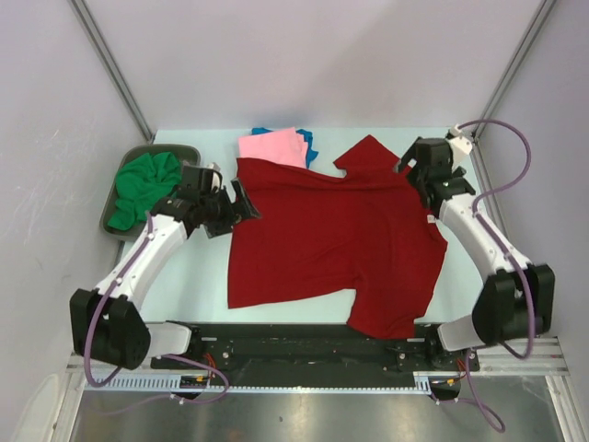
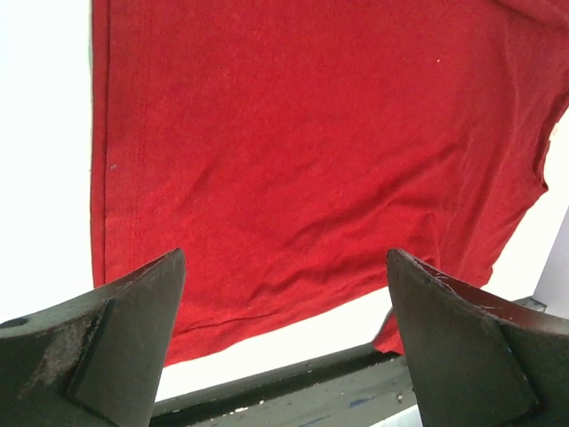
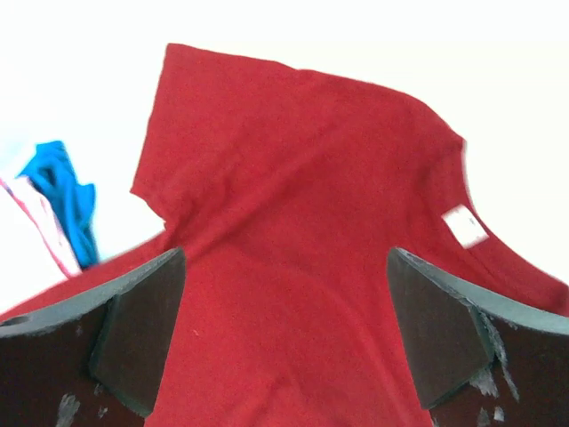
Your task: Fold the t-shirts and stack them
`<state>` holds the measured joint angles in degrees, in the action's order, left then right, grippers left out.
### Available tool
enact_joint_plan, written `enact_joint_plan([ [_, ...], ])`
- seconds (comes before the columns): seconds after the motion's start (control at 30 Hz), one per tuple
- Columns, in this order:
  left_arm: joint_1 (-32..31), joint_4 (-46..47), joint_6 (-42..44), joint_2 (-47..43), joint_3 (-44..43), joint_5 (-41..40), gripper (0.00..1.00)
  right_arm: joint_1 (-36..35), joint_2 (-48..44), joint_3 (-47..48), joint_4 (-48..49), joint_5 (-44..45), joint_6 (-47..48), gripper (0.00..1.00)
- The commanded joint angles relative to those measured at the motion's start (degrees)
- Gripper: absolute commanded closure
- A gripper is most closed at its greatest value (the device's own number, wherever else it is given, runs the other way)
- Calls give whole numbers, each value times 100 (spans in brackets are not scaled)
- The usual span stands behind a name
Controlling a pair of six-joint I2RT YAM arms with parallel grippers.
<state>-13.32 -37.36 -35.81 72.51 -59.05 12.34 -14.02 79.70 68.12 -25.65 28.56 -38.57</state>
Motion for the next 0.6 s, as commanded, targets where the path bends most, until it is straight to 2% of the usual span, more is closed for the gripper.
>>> enact_joint_plan([
  [0.0, 40, 247, 39, 377, -511, -266, 0, 750, 861, 149, 2483, -2633, 544, 0],
  [0.03, 49, 256, 39, 430, -564, -258, 0, 943, 1307, 210, 3095, -2966, 352, 0],
  [0.17, 66, 440, 74, 597, -590, -293, 0, 1287, 2565, 534, 4479, -4652, -298, 0],
  [0.27, 75, 572, 118, 659, -556, -293, 0, 1358, 3460, 939, 5340, -5183, -633, 0],
  [0.43, 75, 801, 180, 773, -503, -241, 0, 1358, 4491, 1721, 6115, -5483, -924, 0],
  [0.57, 93, 722, 259, 931, -582, -310, 0, 1323, 5098, 2521, 6037, -5571, -907, 0],
])
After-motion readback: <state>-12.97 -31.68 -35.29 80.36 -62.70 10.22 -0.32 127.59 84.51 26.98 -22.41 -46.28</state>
